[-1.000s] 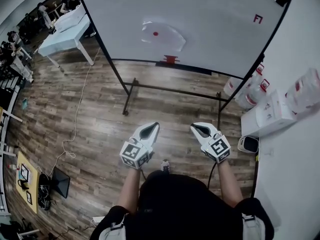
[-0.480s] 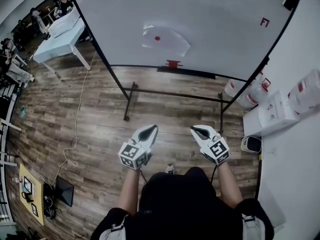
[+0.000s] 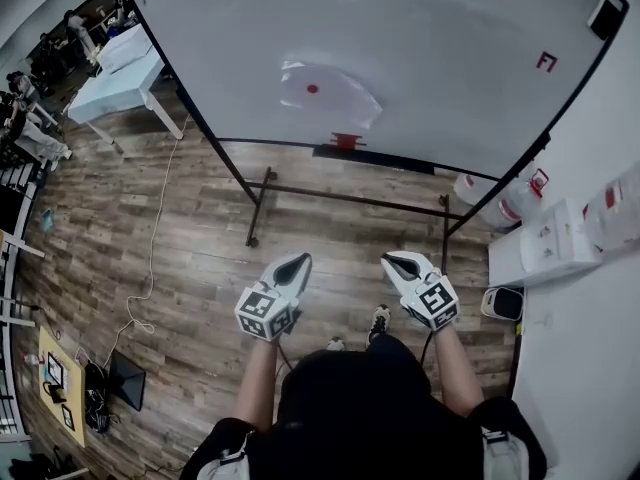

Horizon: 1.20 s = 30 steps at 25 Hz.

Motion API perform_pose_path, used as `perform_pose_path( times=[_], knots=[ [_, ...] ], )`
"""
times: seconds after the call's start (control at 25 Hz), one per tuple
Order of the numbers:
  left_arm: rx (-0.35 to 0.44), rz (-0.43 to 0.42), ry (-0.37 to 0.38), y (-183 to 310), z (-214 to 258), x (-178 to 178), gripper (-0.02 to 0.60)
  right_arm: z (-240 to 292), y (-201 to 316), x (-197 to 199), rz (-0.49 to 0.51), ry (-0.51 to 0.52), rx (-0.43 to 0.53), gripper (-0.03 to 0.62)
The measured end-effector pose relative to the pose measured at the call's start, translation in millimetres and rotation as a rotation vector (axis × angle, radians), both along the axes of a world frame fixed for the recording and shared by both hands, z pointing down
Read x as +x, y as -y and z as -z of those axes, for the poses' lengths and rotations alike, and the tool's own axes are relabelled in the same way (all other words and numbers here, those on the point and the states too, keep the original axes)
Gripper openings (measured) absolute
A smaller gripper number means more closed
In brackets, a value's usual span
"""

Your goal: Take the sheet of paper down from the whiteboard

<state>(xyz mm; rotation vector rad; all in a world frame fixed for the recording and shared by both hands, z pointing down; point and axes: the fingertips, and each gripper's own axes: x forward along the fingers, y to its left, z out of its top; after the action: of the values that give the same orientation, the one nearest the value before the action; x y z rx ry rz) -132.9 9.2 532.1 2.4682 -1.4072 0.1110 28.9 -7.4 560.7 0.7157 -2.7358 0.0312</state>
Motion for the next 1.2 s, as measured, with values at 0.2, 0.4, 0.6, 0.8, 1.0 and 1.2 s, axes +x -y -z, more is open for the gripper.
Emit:
perform_pose_path(
  times=[0.2,0.4,0.6,0.8,1.0,1.2],
  knots=[
    [0.075,0.103,0.039,51,11,6,0.012,5,53,22,0.031,-0.007,0.015,0.003],
    [0.080,0.167,0.039,94,13,25,0.011,5,102,51,0.050,-0.004,0.016,0.003],
    [0.086,0.217,0.053,124,15,41,0.011,-2,134,67,0.099,-0.017,0.002,0.003],
    [0.100,0.245,0.054,149,19,46,0.012,-11,161,67,0.127,-0.032,-0.009,0.003],
    [0.104,0.239,0.068,183,16,28,0.011,-9,188,47,0.110,-0.016,-0.004,0.003],
    [0.110,0.201,0.062,228,17,-1,0.012,-5,230,20,0.062,-0.015,0.005,0.003]
  ],
)
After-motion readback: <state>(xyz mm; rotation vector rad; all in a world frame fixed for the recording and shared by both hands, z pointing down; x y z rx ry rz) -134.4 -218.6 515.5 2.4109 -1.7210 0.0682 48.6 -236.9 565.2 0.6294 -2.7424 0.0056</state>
